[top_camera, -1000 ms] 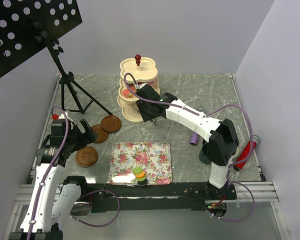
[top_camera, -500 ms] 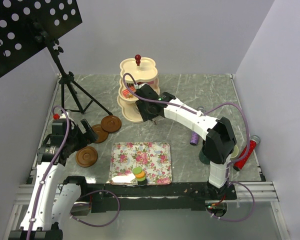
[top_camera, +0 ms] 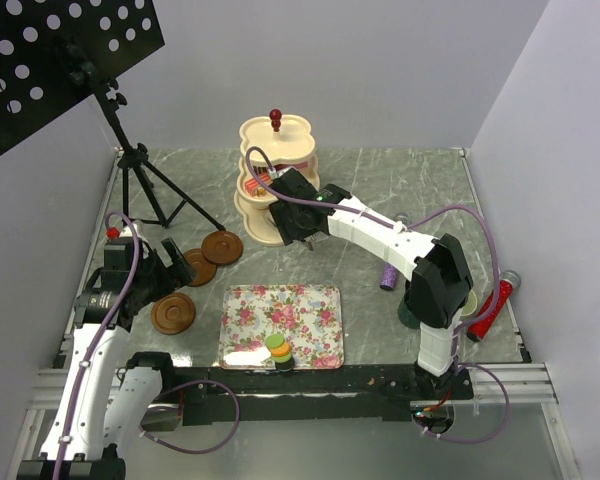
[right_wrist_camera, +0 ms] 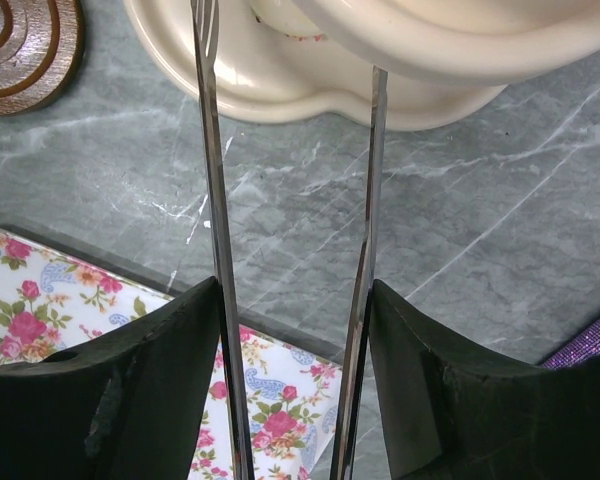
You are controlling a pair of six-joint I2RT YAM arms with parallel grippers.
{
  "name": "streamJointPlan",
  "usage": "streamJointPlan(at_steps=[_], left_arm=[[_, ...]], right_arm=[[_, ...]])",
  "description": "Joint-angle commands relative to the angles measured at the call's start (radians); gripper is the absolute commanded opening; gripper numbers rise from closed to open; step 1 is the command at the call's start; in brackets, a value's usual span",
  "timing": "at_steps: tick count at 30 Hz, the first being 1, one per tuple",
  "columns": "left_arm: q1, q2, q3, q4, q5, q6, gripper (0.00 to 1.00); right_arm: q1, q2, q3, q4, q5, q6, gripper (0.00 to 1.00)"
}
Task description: Serve the afternoon tea
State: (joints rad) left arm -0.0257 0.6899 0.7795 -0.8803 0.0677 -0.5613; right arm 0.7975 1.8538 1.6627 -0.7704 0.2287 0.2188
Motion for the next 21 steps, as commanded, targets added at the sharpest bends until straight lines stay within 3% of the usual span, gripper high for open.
streamJointPlan(at_steps=[1,8,21], left_arm=[[0.004,-0.009,0.003,0.027,0.02,0.011,1.0],[0.004,-0.018,0.003,0.029,0.017,0.009,1.0],[0.003,-0.03,0.003,0.029,0.014,0.009,1.0]], right_arm=[[-0.007,-0.005,0.04,0.011,0.024,-0.001,0.66],[-0.003,-0.071,0.002,0.022,0.005,-0.009,0.63],[0.058,-0.379,-0.259,-0.016,-0.088,0.011,0.58]])
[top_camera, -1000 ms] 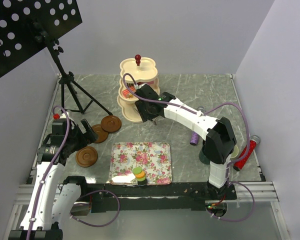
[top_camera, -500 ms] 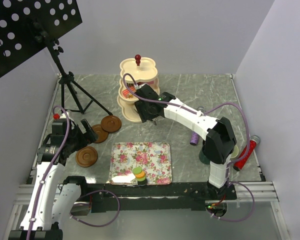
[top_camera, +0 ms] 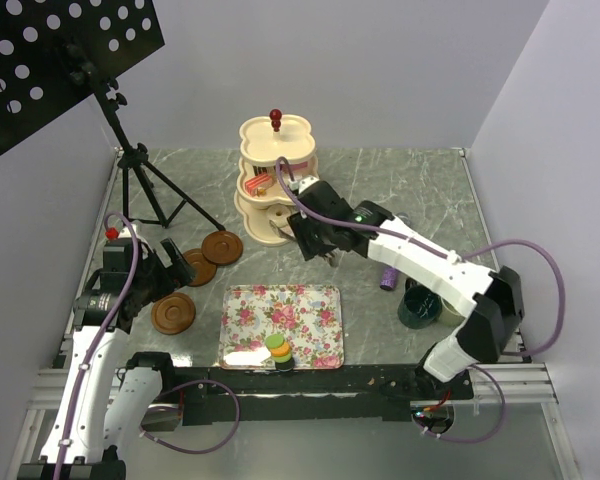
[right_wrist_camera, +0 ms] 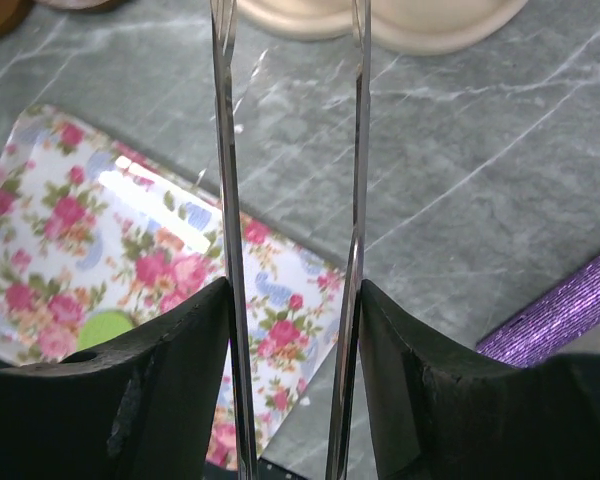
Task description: Serve the afternoon tea
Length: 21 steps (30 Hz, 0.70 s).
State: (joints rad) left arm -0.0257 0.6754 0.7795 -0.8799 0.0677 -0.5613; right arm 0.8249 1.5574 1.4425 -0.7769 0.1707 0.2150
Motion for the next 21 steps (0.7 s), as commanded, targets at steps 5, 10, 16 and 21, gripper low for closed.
streamJointPlan(at_steps=[5,10,16,21], left_arm=[[0.006,-0.023,0.003,0.03,0.014,0.006,1.0],[0.004,-0.013,0.003,0.025,0.009,0.005,1.0],[0.004,-0.01,0.003,0.024,0.004,0.001,1.0],[0.004,-0.007,0.0,0.025,0.01,0.004,1.0]], right_arm=[[0.112,-0.175,-0.086,-0.061,-0.059,0.053,0.57],[0.216,-0.241,-0.129,-0.169,-0.12,0.15,0.57],[0.275,-0.292,-0.133,-0.3,-0.263,0.274,0.57],[0.284,-0.327,-0.131,-0.386,-0.342,0.343,0.57]])
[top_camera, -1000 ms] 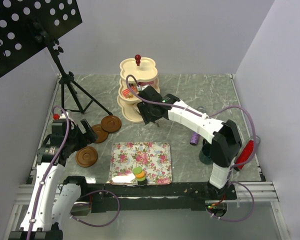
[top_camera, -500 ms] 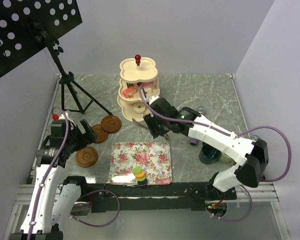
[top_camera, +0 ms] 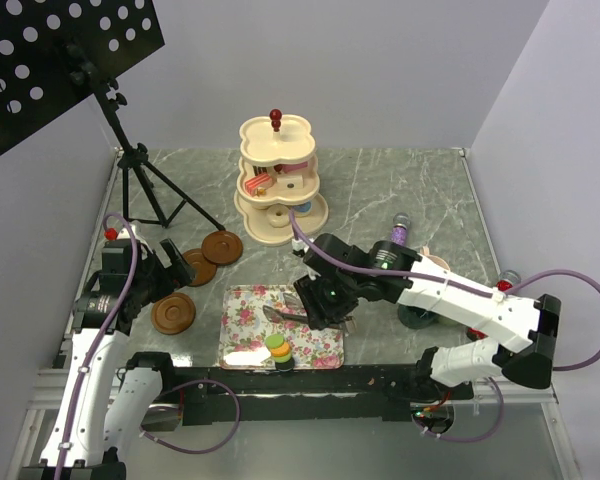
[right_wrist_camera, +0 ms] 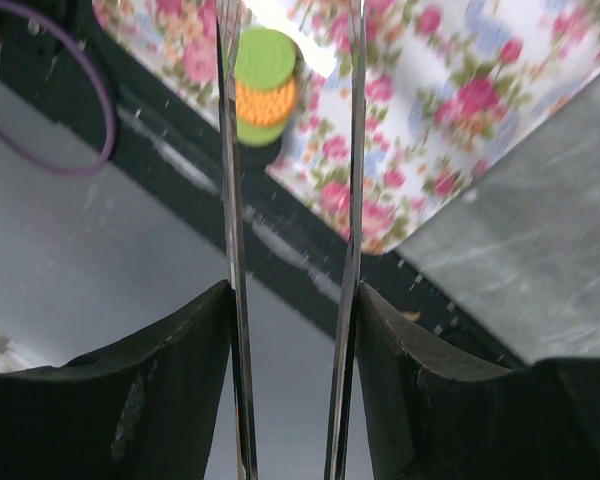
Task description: Serve the afternoon tea
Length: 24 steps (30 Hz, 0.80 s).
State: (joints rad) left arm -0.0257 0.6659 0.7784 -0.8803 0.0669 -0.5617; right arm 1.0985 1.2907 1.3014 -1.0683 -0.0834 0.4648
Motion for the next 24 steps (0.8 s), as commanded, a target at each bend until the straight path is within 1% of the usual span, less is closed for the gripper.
streamJointPlan(at_steps=[1,6,11,17,24], left_arm=[[0.004,0.004,0.002,0.027,0.011,0.006,1.0],[0.006,0.009,0.002,0.027,0.016,0.013,1.0],[0.006,0.011,0.002,0.029,0.019,0.013,1.0],[0.006,0.035,0.002,0.024,0.017,0.013,1.0],[0.006,0.052,0.004,0.017,0.016,0.014,1.0]], right_arm=[[0.017,-0.071,0.001,-0.093,-0.098,0.11,0.57],[0.05,-0.073,-0.045,-0.065,-0.127,0.167,0.57],[0.098,-0.038,-0.071,-0.052,-0.101,0.198,0.57],[0.126,0.015,-0.025,-0.041,-0.033,0.206,0.57],[0.13,0.051,-0.002,-0.035,-0.019,0.195,0.57]])
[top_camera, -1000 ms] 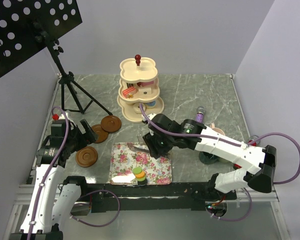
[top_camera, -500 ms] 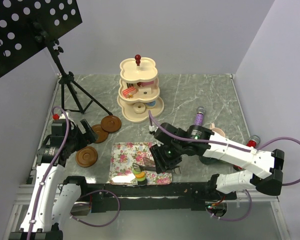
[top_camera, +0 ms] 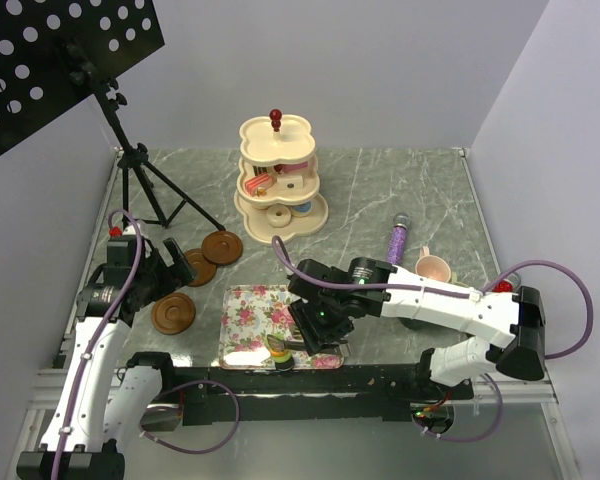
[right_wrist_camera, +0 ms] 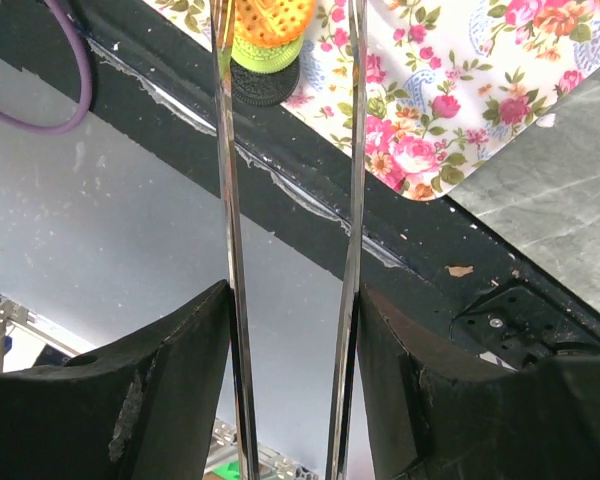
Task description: Serve the afternoon tea
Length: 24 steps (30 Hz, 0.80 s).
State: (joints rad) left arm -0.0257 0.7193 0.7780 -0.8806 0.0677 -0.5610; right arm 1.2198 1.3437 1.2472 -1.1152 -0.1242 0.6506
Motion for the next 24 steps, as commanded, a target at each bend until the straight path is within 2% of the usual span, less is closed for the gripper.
streamJointPlan(at_steps=[1,8,24], left_arm=[[0.004,-0.004,0.004,0.019,0.017,0.013,1.0],[0.004,-0.009,0.003,0.022,0.023,0.016,1.0],[0.003,-0.015,0.003,0.022,0.02,0.016,1.0]], right_arm=[[0.009,0.005,0.058,0.014,0.02,0.004,0.57],[0.009,0.032,0.11,0.018,0.018,-0.028,0.57],[0.01,0.086,0.109,0.0,-0.017,-0.054,0.56]])
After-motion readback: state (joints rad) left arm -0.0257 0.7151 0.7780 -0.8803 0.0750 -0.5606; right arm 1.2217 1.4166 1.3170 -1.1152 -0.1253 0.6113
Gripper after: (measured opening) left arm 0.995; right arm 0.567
